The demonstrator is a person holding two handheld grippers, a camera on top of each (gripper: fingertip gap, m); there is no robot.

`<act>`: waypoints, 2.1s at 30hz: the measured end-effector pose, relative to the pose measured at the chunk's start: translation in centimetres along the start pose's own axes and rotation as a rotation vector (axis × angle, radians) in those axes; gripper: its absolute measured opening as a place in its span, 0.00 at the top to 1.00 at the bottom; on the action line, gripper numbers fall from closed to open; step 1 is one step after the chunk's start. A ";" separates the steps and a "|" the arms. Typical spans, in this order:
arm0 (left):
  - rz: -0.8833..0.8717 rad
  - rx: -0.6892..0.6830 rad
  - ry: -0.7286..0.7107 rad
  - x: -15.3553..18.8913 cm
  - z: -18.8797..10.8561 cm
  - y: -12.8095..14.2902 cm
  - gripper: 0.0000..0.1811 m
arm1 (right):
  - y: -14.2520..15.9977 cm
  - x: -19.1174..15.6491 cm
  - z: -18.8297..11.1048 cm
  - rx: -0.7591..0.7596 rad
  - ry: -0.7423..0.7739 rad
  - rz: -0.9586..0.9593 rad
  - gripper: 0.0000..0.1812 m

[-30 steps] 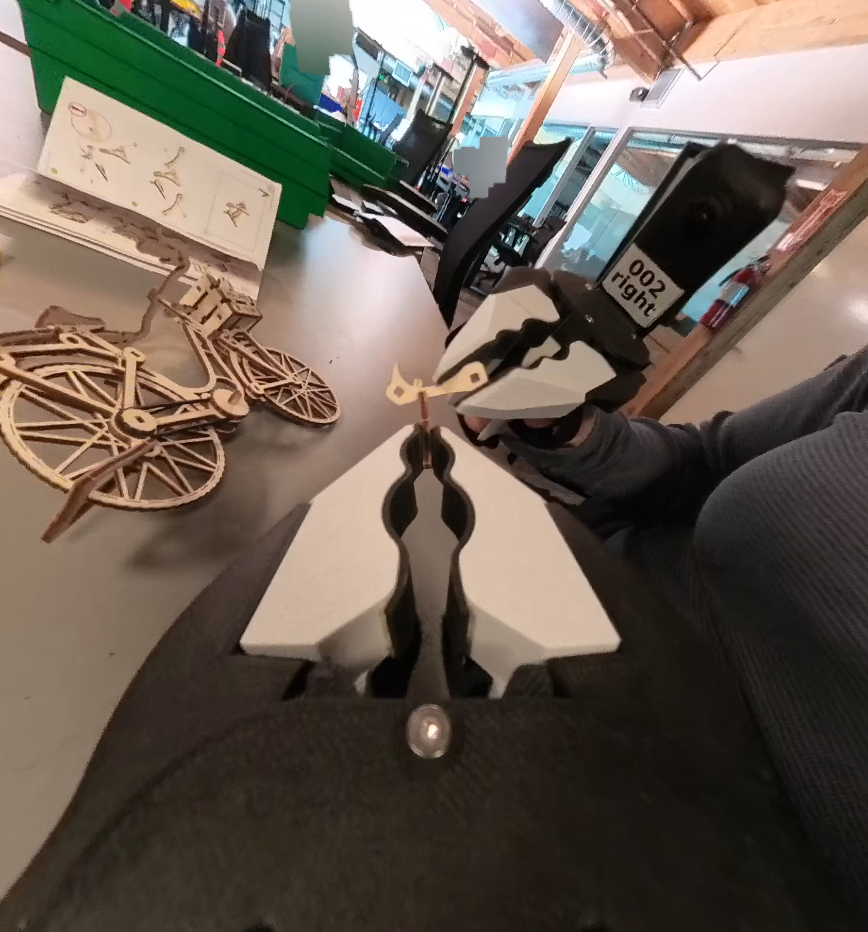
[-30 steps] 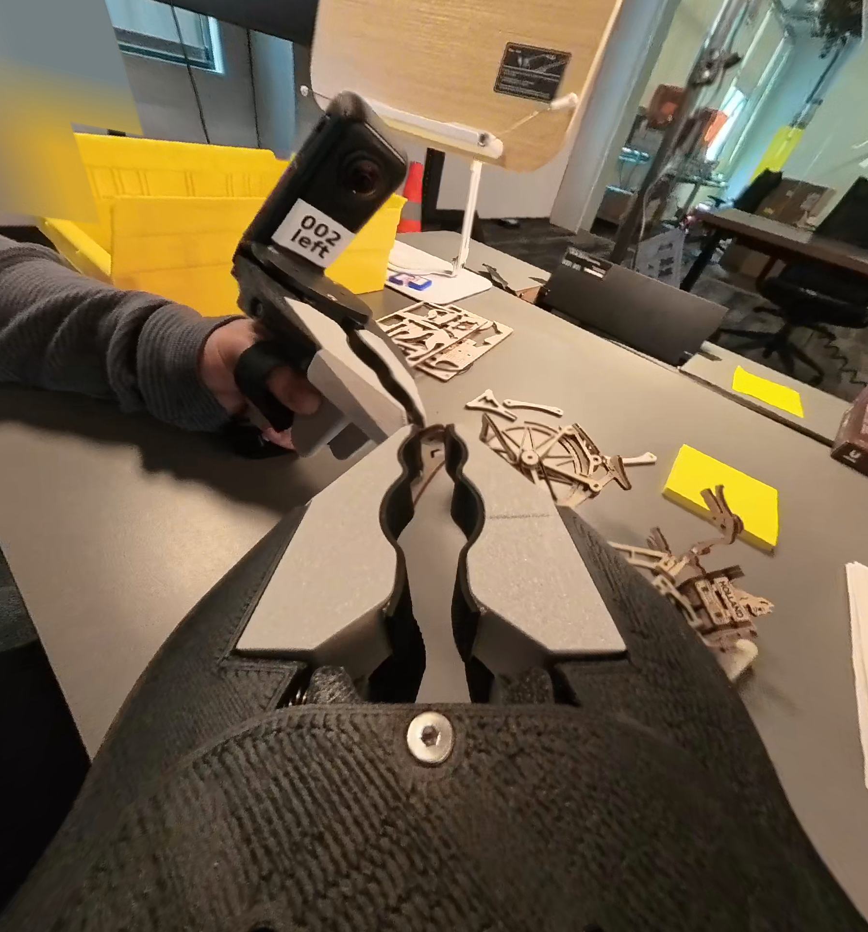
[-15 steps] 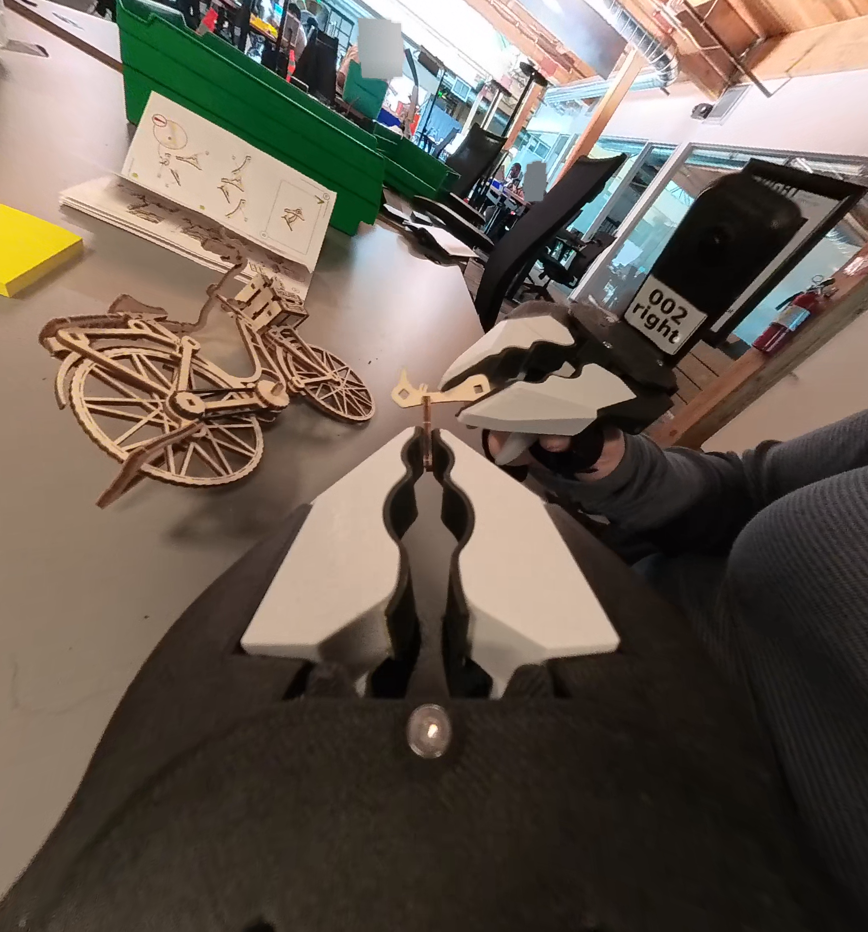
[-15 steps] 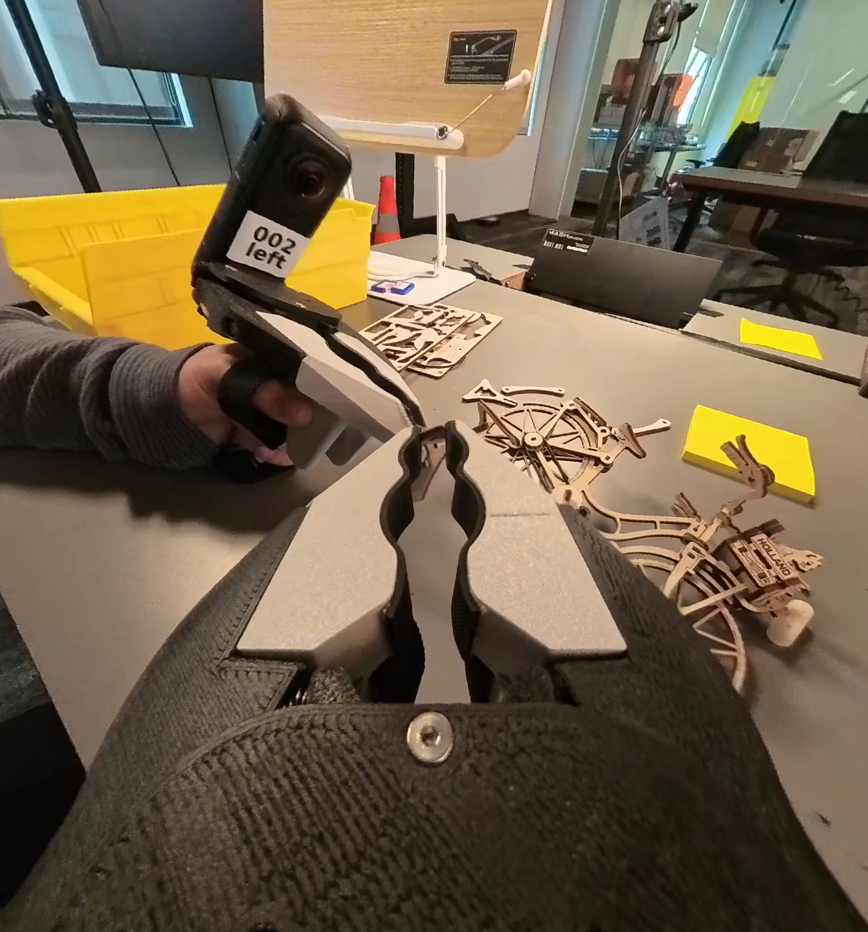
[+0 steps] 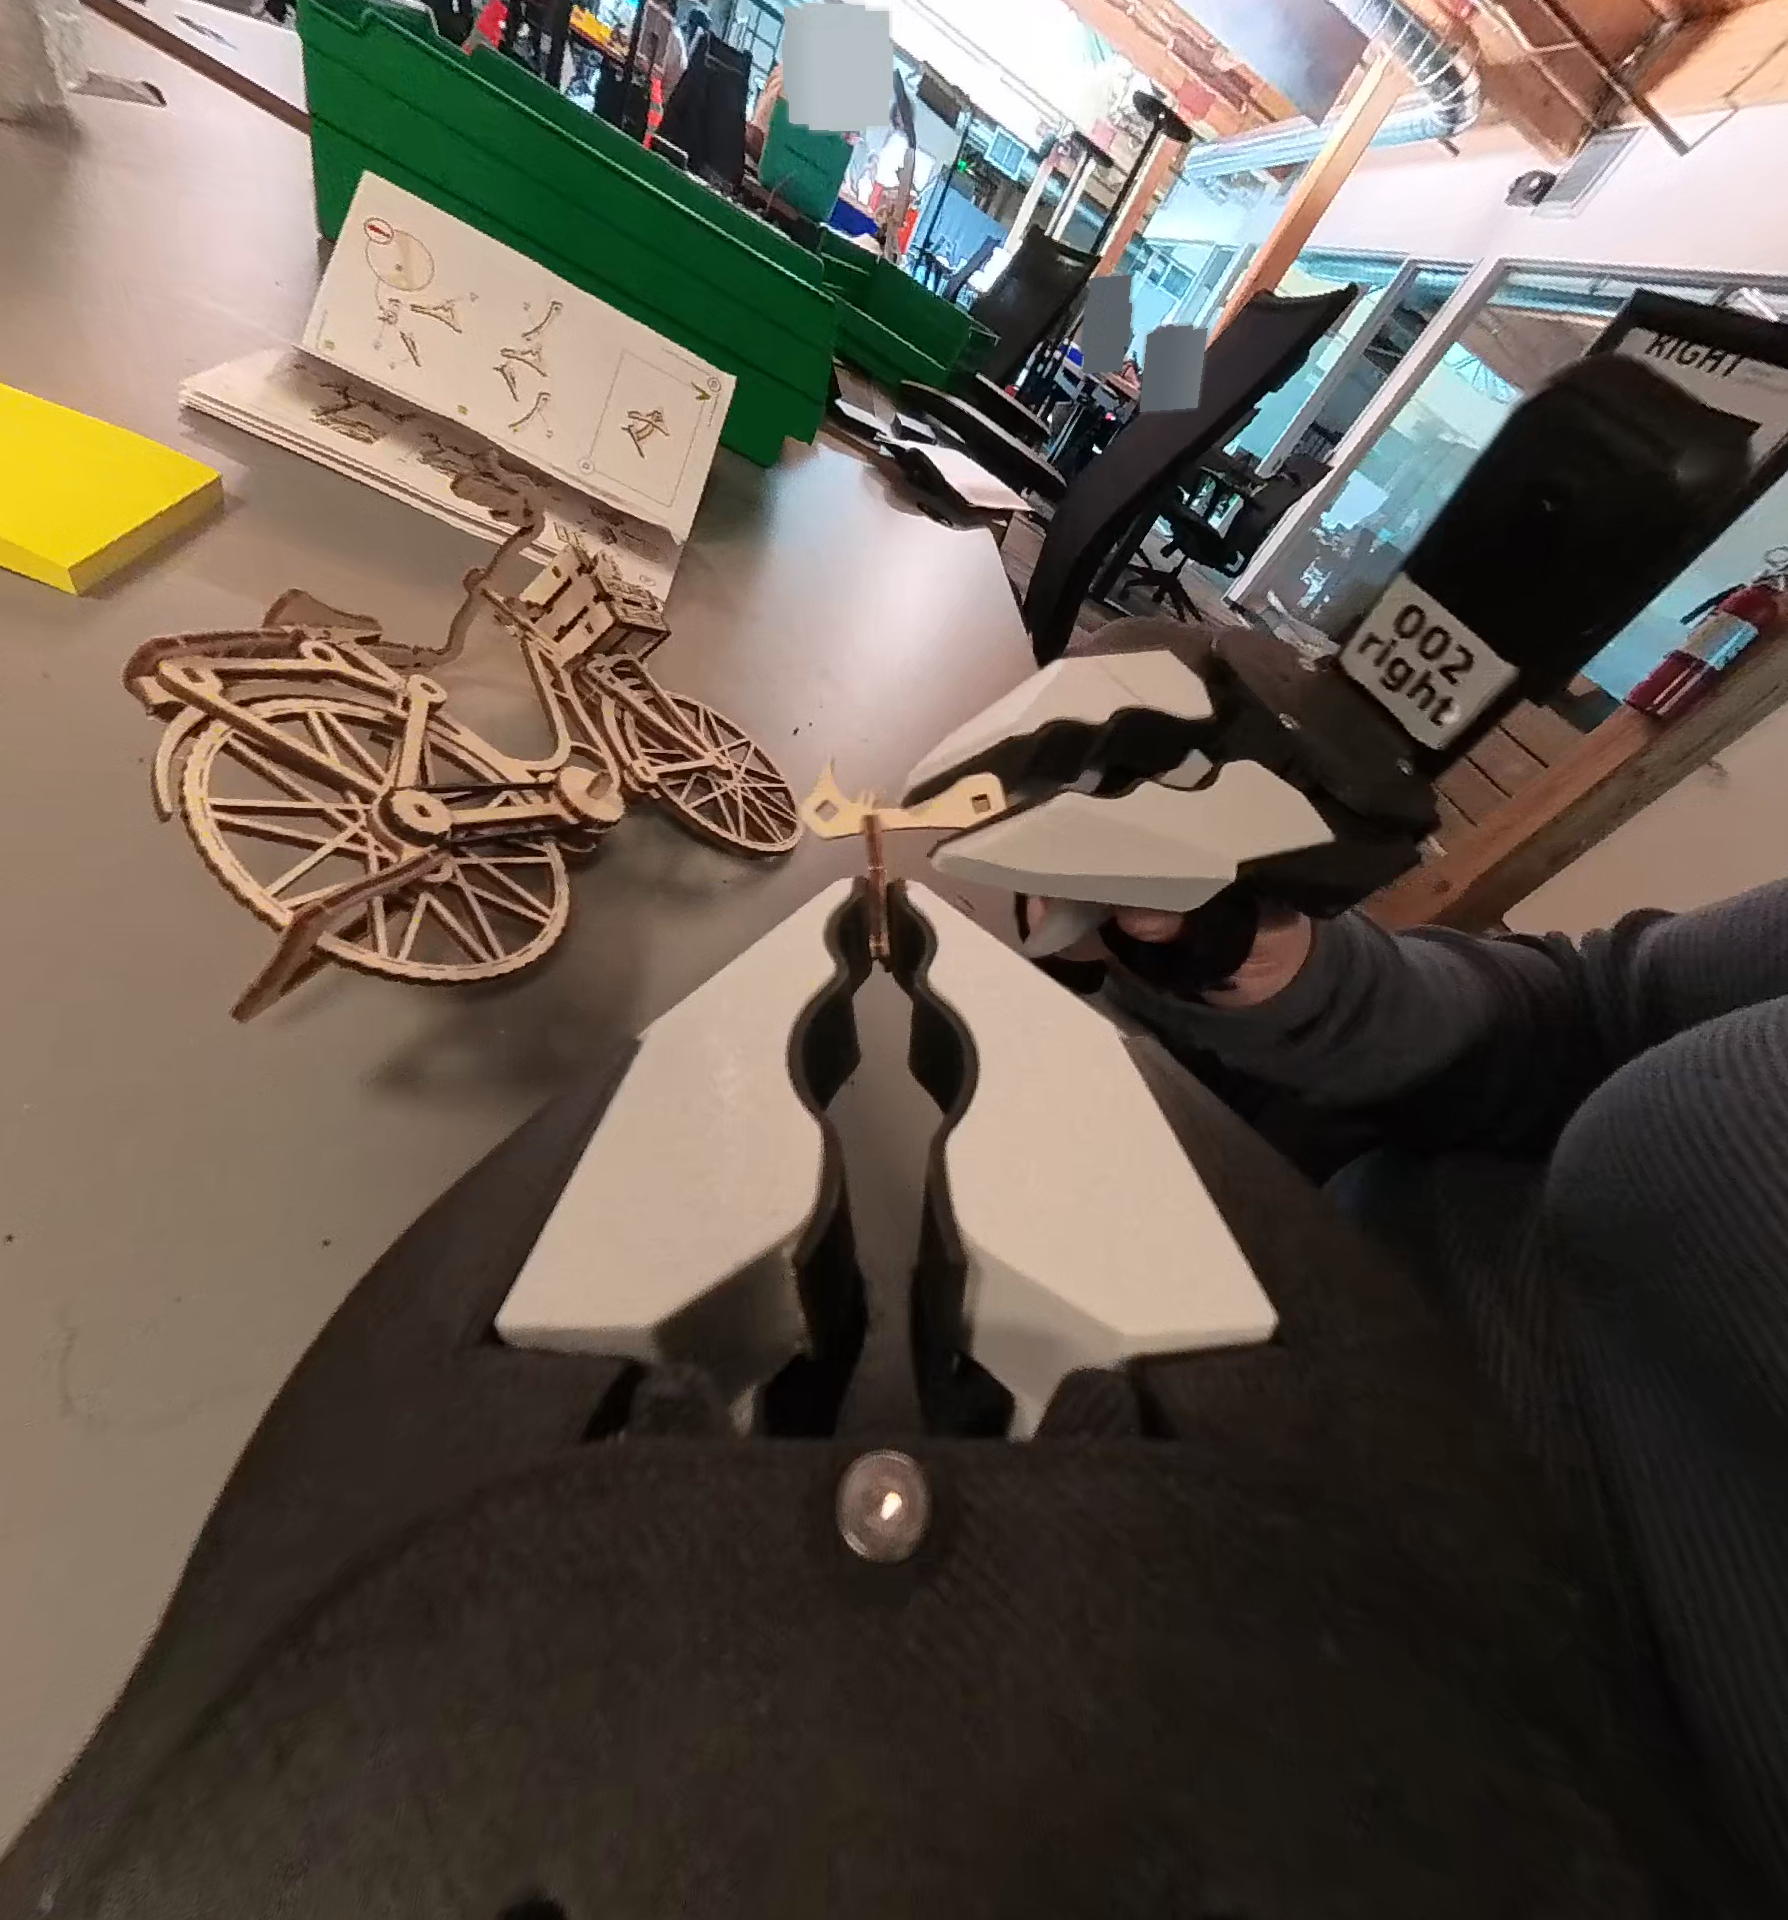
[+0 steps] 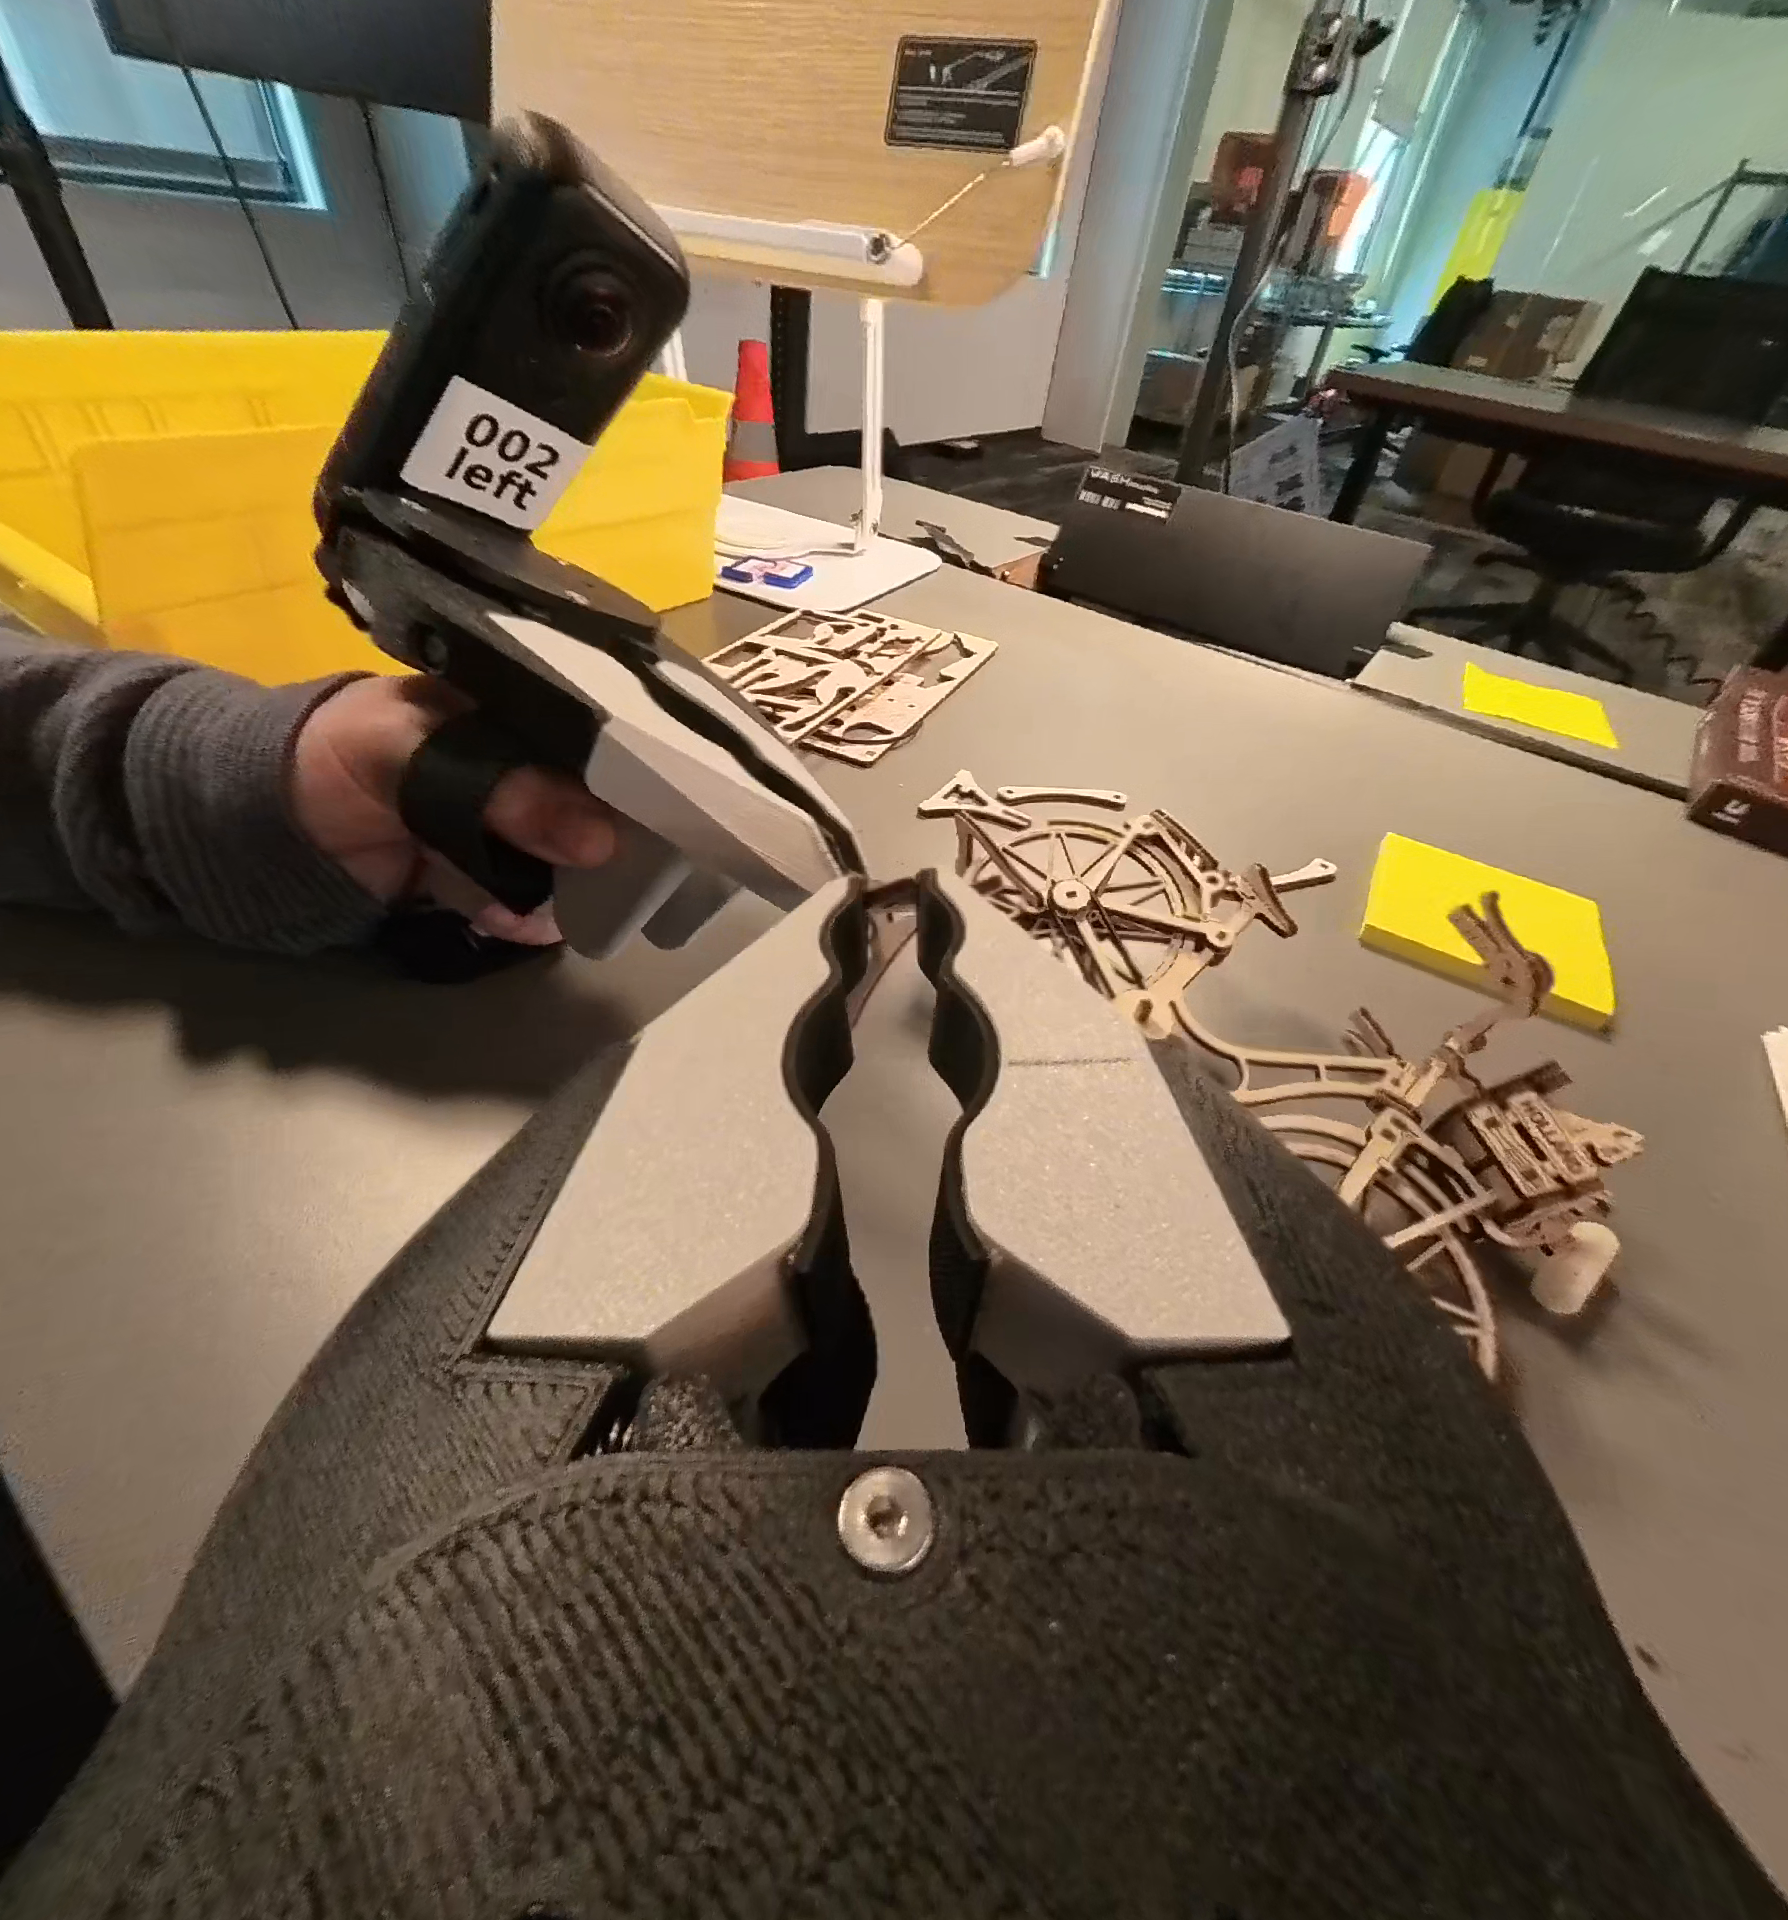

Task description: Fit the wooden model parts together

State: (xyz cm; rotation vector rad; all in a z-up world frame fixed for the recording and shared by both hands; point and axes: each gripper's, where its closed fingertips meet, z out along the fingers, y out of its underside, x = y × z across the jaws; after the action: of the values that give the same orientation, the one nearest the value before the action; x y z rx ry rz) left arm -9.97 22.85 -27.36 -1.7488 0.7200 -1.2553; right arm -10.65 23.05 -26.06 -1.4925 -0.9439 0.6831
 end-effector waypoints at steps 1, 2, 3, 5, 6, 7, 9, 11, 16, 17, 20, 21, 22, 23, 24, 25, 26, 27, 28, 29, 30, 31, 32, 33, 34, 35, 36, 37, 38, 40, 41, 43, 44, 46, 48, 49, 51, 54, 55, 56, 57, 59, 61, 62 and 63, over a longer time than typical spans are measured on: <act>-0.007 0.006 0.000 -0.1 -0.1 -0.1 1.00 | 0.0 0.0 0.1 -0.002 0.020 -0.020 0.96; -0.012 0.010 0.006 0.0 -0.1 -0.1 1.00 | -0.1 -0.2 0.1 -0.003 0.037 -0.045 0.96; -0.010 0.004 0.002 0.0 -0.1 0.0 1.00 | 0.0 -0.3 0.1 -0.011 0.047 -0.060 0.96; 0.001 -0.002 -0.001 0.0 -0.1 0.0 1.00 | 0.1 -0.3 0.0 -0.014 0.030 -0.024 0.96; 0.008 0.000 -0.003 0.1 -0.1 0.0 1.00 | 0.1 -0.3 0.0 -0.010 0.015 0.008 0.96; 0.015 0.004 -0.007 0.1 -0.1 0.0 1.00 | 0.0 -0.3 0.0 -0.006 0.004 0.032 0.96; 0.028 0.007 -0.020 0.1 -0.2 0.0 1.00 | 0.0 -0.3 0.1 -0.001 -0.012 0.081 0.96; 0.030 0.010 -0.029 0.0 -0.2 -0.1 1.00 | 0.0 -0.3 0.1 -0.001 -0.013 0.103 0.96; 0.035 0.005 -0.033 0.0 -0.2 0.0 1.00 | 0.1 -0.3 0.1 -0.011 -0.014 0.104 0.96; 0.037 0.005 -0.029 0.0 -0.2 0.0 1.00 | 0.1 -0.3 0.0 -0.009 -0.019 0.103 0.96; 0.055 0.002 -0.030 0.2 -0.1 0.0 1.00 | 0.0 -0.2 0.0 -0.006 -0.035 0.091 0.96; 0.049 0.003 -0.029 0.2 -0.2 0.0 1.00 | 0.1 -0.3 0.0 -0.008 -0.038 0.092 0.96; 0.051 -0.001 -0.033 0.1 -0.2 0.0 1.00 | 0.2 -0.3 0.0 -0.015 -0.039 0.087 0.96; 0.060 -0.008 -0.040 0.0 -0.2 0.1 1.00 | 0.3 -0.4 -0.1 -0.026 -0.039 0.076 0.96; 0.062 -0.015 -0.044 0.0 -0.1 0.2 1.00 | 0.4 -0.4 -0.1 -0.034 -0.041 0.071 0.96; 0.061 -0.024 -0.042 0.0 0.0 0.3 1.00 | 0.5 -0.4 -0.2 -0.037 -0.050 0.075 0.96; 0.066 -0.024 -0.040 0.1 0.0 0.3 1.00 | 0.5 -0.3 -0.2 -0.034 -0.066 0.084 0.96; 0.073 -0.027 -0.051 0.0 0.1 0.4 1.00 | 0.5 -0.2 -0.1 -0.035 -0.074 0.091 0.96; 0.067 -0.030 -0.058 -0.1 0.1 0.4 1.00 | 0.6 -0.1 0.0 -0.041 -0.074 0.092 0.96; 0.056 -0.023 -0.051 -0.1 0.0 0.3 1.00 | 0.6 -0.1 0.0 -0.039 -0.069 0.083 0.96; 0.057 -0.036 -0.044 -0.1 0.0 0.4 1.00 | 0.6 -0.3 -0.1 -0.046 -0.066 0.068 0.96; 0.073 -0.047 -0.047 0.0 0.0 0.6 1.00 | 0.7 -0.4 -0.2 -0.052 -0.065 0.068 0.96; 0.090 -0.053 -0.055 0.0 0.1 0.7 1.00 | 0.8 -0.4 -0.3 -0.054 -0.067 0.075 0.96; 0.095 -0.056 -0.058 0.0 0.1 0.7 1.00 | 0.8 -0.4 -0.3 -0.055 -0.071 0.077 0.96; 0.097 -0.052 -0.060 0.0 0.1 0.6 1.00 | 0.8 -0.3 -0.3 -0.050 -0.074 0.077 0.96; 0.101 -0.043 -0.065 -0.1 0.1 0.5 1.00 | 0.6 -0.2 -0.1 -0.042 -0.069 0.077 0.96; 0.095 -0.040 -0.066 -0.2 0.0 0.4 1.00 | 0.6 -0.1 0.0 -0.037 -0.060 0.064 0.96; 0.082 -0.035 -0.054 -0.1 0.0 0.4 1.00 | 0.4 -0.1 0.0 -0.030 -0.051 0.045 0.96; 0.076 -0.034 -0.044 -0.1 0.1 0.4 1.00 | 0.3 0.0 0.0 -0.022 -0.043 0.031 0.96; 0.097 -0.018 -0.028 0.3 0.1 0.1 0.99 | -0.2 0.0 -0.2 0.020 -0.036 0.021 0.96; 0.116 -0.004 -0.026 0.5 0.0 0.0 0.98 | -0.5 0.0 -0.4 0.042 -0.030 0.019 0.96; 0.142 0.024 -0.045 0.6 -0.1 -0.4 0.93 | -1.0 0.1 -0.6 0.086 -0.010 0.006 0.96; 0.145 0.030 -0.055 0.5 -0.1 -0.5 0.90 | -1.3 0.2 -0.7 0.107 0.005 -0.004 0.96; 0.137 0.032 -0.055 0.4 -0.1 -0.5 0.85 | -1.8 0.4 -1.0 0.150 0.038 -0.031 0.96; 0.120 0.039 -0.023 0.8 0.0 -0.6 0.85 | -2.1 0.3 -1.2 0.178 0.047 -0.060 0.96; 0.109 0.047 0.002 1.1 0.0 -0.6 0.85 | -2.3 0.1 -1.3 0.189 0.045 -0.079 0.96; 0.100 0.044 0.039 1.7 0.2 -0.5 0.89 | -2.3 -0.1 -1.3 0.193 0.053 -0.122 0.96; 0.124 0.055 0.035 1.9 0.2 -0.6 0.99 | -2.3 -0.8 -1.0 0.191 0.039 -0.182 0.96; 0.153 0.068 0.023 1.9 0.0 -0.7 0.99 | -2.5 -0.9 -1.1 0.201 0.034 -0.189 0.96; 0.204 0.055 0.039 2.2 0.0 -0.6 0.99 | -2.6 -1.1 -1.3 0.218 0.015 -0.192 0.94; 0.265 0.021 0.064 2.6 0.0 -0.2 0.99 | -2.7 -1.1 -1.6 0.234 -0.003 -0.189 0.85; 0.403 -0.059 0.086 2.7 -0.1 0.7 0.99 | -2.8 -1.0 -2.3 0.257 -0.076 -0.147 0.70; 0.560 -0.154 0.104 2.8 -0.2 2.2 0.99 | -2.0 -1.1 -2.8 0.202 -0.224 -0.068 0.67; 0.614 -0.200 0.092 2.5 -0.1 2.9 0.99 | -1.2 -1.5 -3.0 0.141 -0.309 -0.029 0.67; 0.646 -0.225 0.102 2.6 -0.1 3.3 0.99 | -0.3 -1.9 -3.2 0.065 -0.387 0.000 0.67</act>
State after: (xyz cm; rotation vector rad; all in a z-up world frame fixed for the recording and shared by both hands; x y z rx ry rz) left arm -9.12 19.08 -29.09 -1.4438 1.3956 -0.8382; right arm -8.95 19.79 -25.51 -1.3266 -1.2001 1.0167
